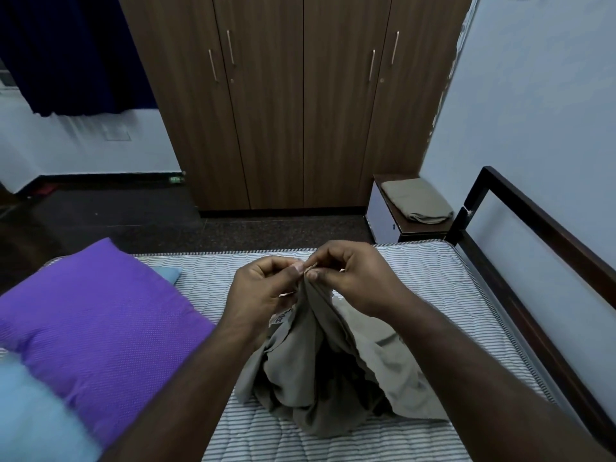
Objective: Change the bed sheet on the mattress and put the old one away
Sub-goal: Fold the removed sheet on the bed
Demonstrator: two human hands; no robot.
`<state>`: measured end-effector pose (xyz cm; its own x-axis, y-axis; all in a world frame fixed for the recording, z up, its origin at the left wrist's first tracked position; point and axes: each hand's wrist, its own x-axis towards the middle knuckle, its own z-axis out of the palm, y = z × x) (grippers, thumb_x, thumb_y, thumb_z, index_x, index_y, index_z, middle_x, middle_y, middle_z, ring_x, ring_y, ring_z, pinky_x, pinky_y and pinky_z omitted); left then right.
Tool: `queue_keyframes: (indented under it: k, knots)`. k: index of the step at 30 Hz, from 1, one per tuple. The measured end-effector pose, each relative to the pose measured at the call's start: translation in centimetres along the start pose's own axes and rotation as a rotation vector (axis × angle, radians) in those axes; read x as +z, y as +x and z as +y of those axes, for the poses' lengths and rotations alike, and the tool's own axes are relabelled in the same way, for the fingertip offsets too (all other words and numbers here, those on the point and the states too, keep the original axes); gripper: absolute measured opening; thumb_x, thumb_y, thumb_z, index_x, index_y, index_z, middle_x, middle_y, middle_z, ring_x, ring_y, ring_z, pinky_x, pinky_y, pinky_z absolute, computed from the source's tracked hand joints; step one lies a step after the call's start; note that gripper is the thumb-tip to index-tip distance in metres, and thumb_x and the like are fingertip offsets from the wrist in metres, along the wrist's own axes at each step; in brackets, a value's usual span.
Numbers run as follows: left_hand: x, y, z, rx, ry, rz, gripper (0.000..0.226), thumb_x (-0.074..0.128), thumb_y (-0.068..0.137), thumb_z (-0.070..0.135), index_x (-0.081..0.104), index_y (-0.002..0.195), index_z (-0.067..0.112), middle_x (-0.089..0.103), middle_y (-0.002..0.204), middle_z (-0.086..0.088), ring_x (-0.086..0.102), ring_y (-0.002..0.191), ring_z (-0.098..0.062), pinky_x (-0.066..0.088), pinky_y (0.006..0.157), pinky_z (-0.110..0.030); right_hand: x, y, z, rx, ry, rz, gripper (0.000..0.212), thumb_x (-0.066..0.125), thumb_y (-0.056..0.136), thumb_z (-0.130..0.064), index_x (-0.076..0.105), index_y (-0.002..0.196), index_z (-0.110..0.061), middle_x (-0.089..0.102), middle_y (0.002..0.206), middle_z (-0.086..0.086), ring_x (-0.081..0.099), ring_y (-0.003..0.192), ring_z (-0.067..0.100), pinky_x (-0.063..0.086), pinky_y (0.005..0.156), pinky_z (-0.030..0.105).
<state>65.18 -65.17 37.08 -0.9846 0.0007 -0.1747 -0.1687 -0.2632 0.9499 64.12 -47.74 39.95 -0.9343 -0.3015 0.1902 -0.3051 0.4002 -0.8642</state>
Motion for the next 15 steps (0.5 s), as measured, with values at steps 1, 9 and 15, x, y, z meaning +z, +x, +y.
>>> queue_keyframes:
  k: [1, 9, 15]
  knots:
    - [-0.1, 0.0, -0.2, -0.002, -0.005, -0.002, 0.003, 0.073, 0.087, 0.01, 0.071, 0.086, 0.008, 0.069, 0.087, -0.017, 0.063, 0.079, -0.027, 0.053, 0.072, -0.035, 0.1, 0.1, 0.1, 0.0, 0.008, 0.011, 0.016, 0.076, 0.086, -0.009, 0.076, 0.09, -0.025, 0.073, 0.086, -0.008, 0.067, 0.081, 0.004, 0.053, 0.074, 0.022]
    - [-0.2, -0.4, -0.7, -0.012, -0.094, -0.1, 0.019, 0.072, 0.078, 0.019, 0.07, 0.094, 0.009, 0.073, 0.086, -0.008, 0.07, 0.078, -0.017, 0.058, 0.073, -0.031, 0.3, 1.1, 0.8, 0.009, 0.016, 0.045, 0.018, 0.082, 0.08, -0.013, 0.069, 0.079, -0.026, 0.07, 0.077, -0.009, 0.064, 0.074, 0.002, 0.053, 0.068, 0.023]
    - [-0.5, -0.2, -0.5, 0.049, -0.007, -0.126, 0.025, 0.079, 0.065, 0.01, 0.072, 0.089, 0.016, 0.072, 0.085, -0.006, 0.066, 0.08, -0.018, 0.052, 0.072, -0.03, 0.5, 1.8, 1.5, 0.032, 0.167, -0.022, 0.018, 0.08, 0.081, -0.006, 0.067, 0.081, -0.018, 0.068, 0.078, -0.005, 0.064, 0.074, 0.007, 0.055, 0.069, 0.029]
